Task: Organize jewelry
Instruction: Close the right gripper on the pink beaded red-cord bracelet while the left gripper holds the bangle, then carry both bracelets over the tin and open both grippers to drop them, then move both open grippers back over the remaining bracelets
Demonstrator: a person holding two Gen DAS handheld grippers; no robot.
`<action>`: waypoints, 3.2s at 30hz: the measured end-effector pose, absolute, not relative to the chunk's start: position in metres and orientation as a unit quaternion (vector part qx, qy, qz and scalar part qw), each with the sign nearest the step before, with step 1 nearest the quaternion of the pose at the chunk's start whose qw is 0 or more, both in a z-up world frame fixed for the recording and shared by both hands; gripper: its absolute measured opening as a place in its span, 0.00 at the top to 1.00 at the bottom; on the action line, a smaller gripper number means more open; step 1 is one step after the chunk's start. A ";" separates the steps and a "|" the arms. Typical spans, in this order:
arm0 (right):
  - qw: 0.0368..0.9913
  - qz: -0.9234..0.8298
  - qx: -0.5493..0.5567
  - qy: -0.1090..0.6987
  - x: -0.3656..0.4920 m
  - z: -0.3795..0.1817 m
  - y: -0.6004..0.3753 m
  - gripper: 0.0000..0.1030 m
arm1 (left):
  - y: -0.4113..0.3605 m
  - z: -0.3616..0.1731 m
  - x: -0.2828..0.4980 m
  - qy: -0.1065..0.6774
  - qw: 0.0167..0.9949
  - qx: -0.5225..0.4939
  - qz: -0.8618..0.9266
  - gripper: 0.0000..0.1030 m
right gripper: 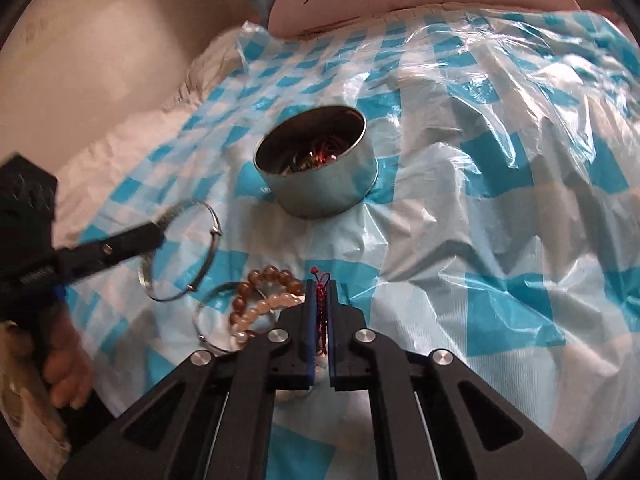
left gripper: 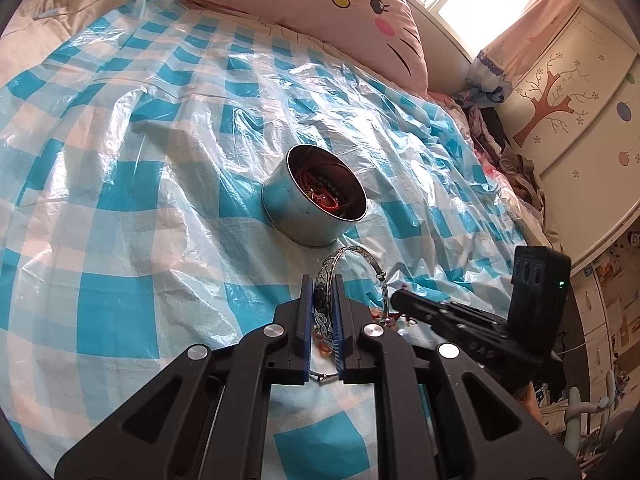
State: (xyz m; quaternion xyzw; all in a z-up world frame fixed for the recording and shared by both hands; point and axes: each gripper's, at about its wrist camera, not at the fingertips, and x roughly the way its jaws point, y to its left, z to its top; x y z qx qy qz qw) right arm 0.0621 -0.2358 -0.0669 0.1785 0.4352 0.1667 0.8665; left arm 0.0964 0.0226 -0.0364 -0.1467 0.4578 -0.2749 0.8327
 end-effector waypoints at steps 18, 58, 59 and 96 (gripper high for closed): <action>0.859 0.247 0.340 0.293 0.040 -0.032 -0.265 0.95 | 0.014 -0.022 0.090 0.419 0.851 -0.141 -0.284 0.92; 0.874 0.215 0.359 0.247 0.136 -0.023 -0.260 0.95 | -0.027 -0.015 0.155 0.380 0.887 -0.137 -0.221 0.92; 0.874 0.214 0.359 0.248 0.138 -0.025 -0.261 0.95 | -0.027 -0.016 0.158 0.382 0.887 -0.139 -0.220 0.92; 0.877 0.153 0.323 0.320 0.170 -0.055 -0.260 0.41 | -0.005 -0.034 0.188 0.415 0.882 -0.174 -0.141 0.72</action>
